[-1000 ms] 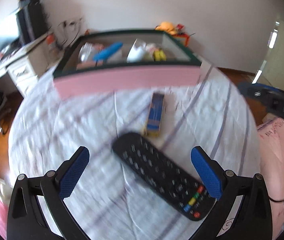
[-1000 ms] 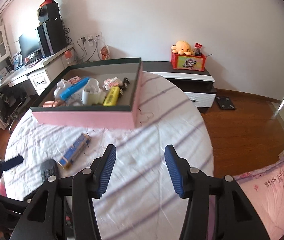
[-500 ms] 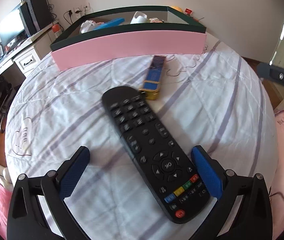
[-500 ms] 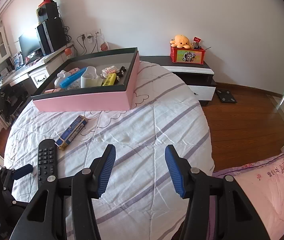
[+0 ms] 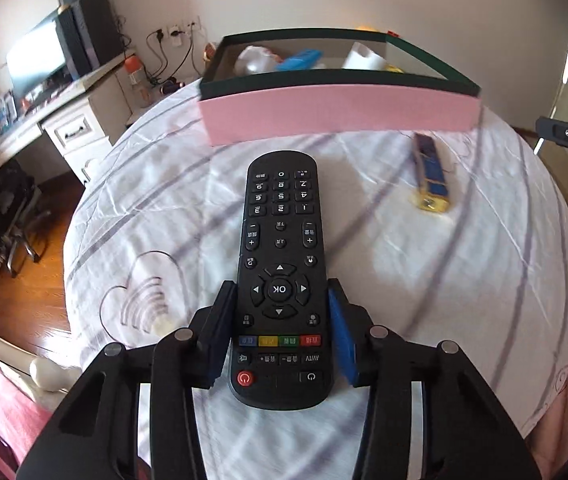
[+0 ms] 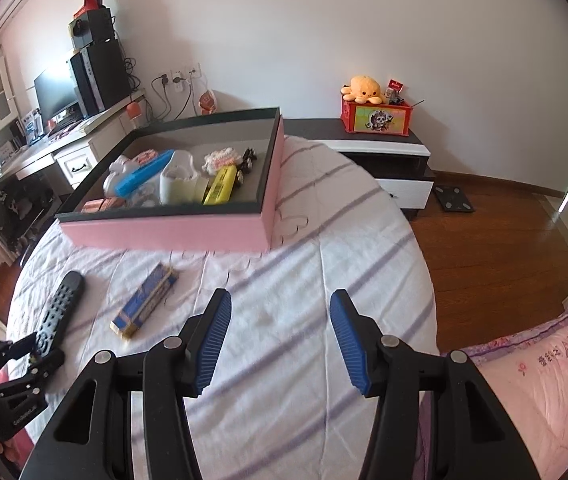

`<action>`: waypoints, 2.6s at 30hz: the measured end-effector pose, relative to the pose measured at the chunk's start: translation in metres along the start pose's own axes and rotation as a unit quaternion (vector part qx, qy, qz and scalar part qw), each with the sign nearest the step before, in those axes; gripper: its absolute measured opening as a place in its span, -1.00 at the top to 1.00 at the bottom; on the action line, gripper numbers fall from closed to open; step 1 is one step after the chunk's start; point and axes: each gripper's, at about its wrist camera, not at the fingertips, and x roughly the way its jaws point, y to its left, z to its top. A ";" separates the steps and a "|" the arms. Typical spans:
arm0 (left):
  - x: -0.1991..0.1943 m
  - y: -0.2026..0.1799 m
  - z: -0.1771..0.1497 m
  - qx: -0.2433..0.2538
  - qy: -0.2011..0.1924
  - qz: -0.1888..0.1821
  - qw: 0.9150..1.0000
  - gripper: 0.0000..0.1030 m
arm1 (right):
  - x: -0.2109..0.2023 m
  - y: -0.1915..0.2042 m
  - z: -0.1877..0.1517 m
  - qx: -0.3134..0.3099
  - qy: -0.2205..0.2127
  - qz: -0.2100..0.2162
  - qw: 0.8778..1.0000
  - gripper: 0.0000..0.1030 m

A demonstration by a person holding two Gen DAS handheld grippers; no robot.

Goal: Organize rigid objects
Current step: 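Grasp the black remote control with the left tool, then carry the remote over the pink box and release it with the left tool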

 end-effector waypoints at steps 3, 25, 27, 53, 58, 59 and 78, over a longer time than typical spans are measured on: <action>0.006 0.018 0.007 -0.010 0.001 0.018 1.000 0.14 | 0.012 -0.001 0.017 0.005 -0.001 -0.005 1.000 -0.03; 0.057 0.094 0.064 -0.040 -0.001 0.050 0.998 0.12 | 0.131 0.017 0.092 -0.016 0.079 -0.007 0.997 0.28; 0.057 0.095 0.064 -0.040 -0.003 0.048 0.998 0.12 | 0.136 0.018 0.092 -0.020 0.087 -0.015 0.996 0.57; 0.030 0.104 0.096 -0.050 -0.054 0.010 0.997 0.14 | 0.138 0.019 0.089 -0.023 0.099 -0.016 0.995 0.84; 0.004 0.097 0.113 -0.033 -0.087 0.010 0.996 0.14 | 0.138 0.019 0.089 -0.023 0.100 -0.015 0.995 0.84; 0.001 0.094 0.117 -0.028 -0.090 0.012 0.995 0.14 | 0.138 0.019 0.089 -0.024 0.101 -0.015 0.994 0.84; 0.070 -0.043 0.207 0.068 -0.039 -0.071 0.994 0.14 | 0.140 0.023 0.093 -0.039 0.113 -0.015 0.993 0.83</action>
